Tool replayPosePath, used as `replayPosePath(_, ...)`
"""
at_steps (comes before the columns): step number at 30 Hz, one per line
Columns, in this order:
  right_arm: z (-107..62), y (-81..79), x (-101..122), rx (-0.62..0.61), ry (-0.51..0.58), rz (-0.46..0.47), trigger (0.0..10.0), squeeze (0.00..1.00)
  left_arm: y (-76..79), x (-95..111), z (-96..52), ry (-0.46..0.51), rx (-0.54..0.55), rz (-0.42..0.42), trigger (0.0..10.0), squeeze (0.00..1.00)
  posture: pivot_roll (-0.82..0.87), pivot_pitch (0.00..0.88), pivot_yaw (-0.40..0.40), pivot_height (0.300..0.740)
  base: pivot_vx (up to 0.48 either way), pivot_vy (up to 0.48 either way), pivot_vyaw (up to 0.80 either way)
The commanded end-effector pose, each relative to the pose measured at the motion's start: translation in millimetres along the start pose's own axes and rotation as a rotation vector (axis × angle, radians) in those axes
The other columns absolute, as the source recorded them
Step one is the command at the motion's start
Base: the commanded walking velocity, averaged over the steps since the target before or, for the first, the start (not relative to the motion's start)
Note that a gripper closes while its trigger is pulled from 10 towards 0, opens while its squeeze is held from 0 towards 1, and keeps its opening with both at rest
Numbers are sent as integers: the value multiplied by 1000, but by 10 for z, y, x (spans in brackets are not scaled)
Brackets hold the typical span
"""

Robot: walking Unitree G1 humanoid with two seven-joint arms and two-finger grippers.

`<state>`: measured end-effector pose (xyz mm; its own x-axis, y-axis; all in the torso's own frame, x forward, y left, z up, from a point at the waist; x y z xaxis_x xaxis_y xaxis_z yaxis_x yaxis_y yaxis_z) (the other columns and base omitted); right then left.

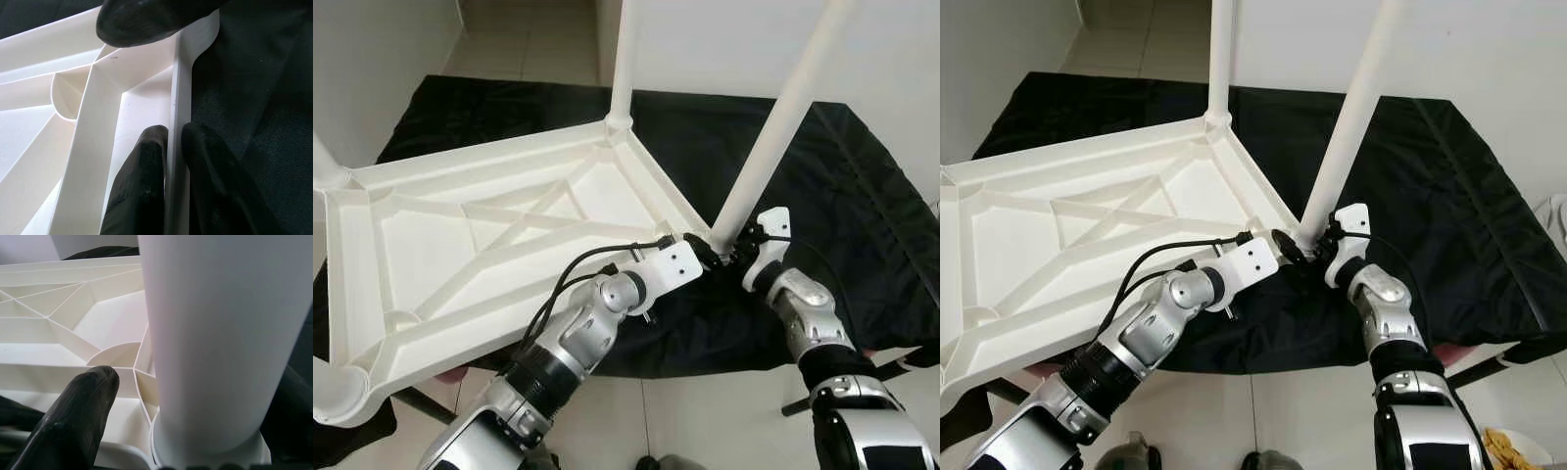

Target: Building children table

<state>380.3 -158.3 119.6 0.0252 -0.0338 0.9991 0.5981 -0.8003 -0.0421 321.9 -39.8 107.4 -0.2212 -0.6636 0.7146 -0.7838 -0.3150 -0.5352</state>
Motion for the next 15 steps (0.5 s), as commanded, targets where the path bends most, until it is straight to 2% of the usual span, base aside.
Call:
replayPosePath(1, -58, -77, -297, 35, -103, 49, 10000, 0, 146, -82, 15, -29, -61, -12, 10000, 0, 83, 38, -61, 740, 0, 0, 0)
replayPosePath(7, -120, 82, -373, -66, -127, 78, 10000, 0, 134, -82, 8, -29, -58, -14, 10000, 0, 80, 43, -59, 740, 0, 0, 0)
replayPosePath(13, -158, 126, -420, -87, -145, 96, 10000, 0, 126, -75, 11, -27, -56, -15, 10000, 0, 77, 52, -58, 740, 0, 0, 0)
replayPosePath(15, -176, 129, -468, -94, -157, 127, 10000, 0, 118, -66, 10, -25, -55, -14, 10000, 0, 75, 59, -57, 740, 0, 0, 0)
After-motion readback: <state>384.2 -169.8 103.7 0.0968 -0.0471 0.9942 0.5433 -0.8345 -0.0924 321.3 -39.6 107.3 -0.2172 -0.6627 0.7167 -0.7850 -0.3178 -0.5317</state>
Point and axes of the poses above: a point about 5 cm out from each wrist's last joint towards the gripper, its own z axis pointing out of the wrist towards the gripper, its own x axis along the axis of the wrist's last joint, y = z × x, the point moved 5 cm from there along z, pointing out of the wrist towards the gripper, and after that the axes turned 7 degrees about z, right-handed, at the moved point
